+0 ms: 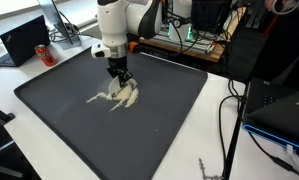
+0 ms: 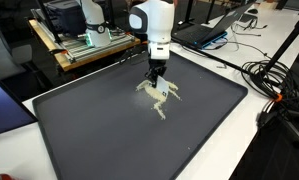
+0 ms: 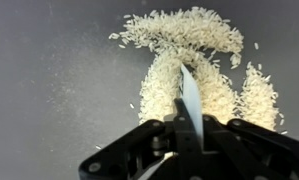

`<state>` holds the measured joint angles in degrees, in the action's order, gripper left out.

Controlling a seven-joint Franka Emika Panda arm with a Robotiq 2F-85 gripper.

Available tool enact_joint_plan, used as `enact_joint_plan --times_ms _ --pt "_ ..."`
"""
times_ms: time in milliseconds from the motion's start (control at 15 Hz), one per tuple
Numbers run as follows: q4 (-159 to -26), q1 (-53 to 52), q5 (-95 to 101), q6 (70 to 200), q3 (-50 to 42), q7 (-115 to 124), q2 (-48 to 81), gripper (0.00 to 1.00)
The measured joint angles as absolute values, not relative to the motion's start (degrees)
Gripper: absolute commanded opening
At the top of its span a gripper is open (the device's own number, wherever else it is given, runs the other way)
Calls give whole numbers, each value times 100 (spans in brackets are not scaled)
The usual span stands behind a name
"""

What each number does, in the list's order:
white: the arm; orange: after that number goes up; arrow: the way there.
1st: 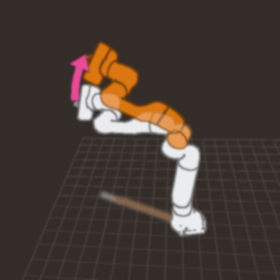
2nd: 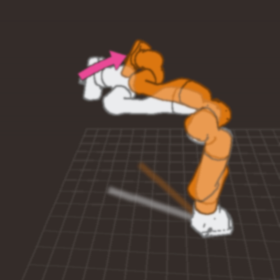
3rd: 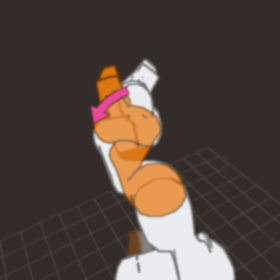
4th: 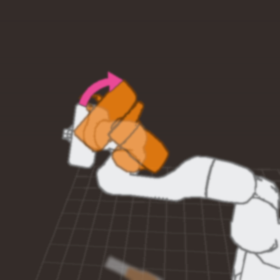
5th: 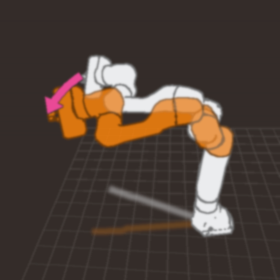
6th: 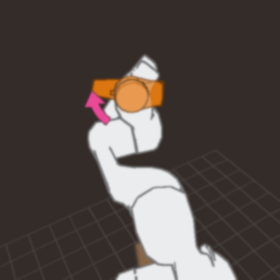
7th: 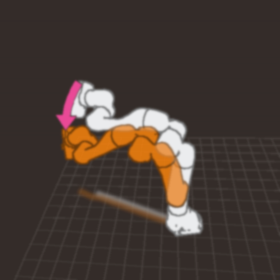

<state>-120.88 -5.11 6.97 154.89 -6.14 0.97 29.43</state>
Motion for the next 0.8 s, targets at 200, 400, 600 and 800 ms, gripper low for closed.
enact_joint_plan --times_ms 200,400,600,800 --pt "-12058 -492 697 15413 -691 100 2955 1" --pt "-12036 -450 697 15340 -750 100 2961 1" --pt "-12015 -391 697 15266 -776 100 2963 1" --pt "-12001 -331 697 15220 -798 104 2965 1"
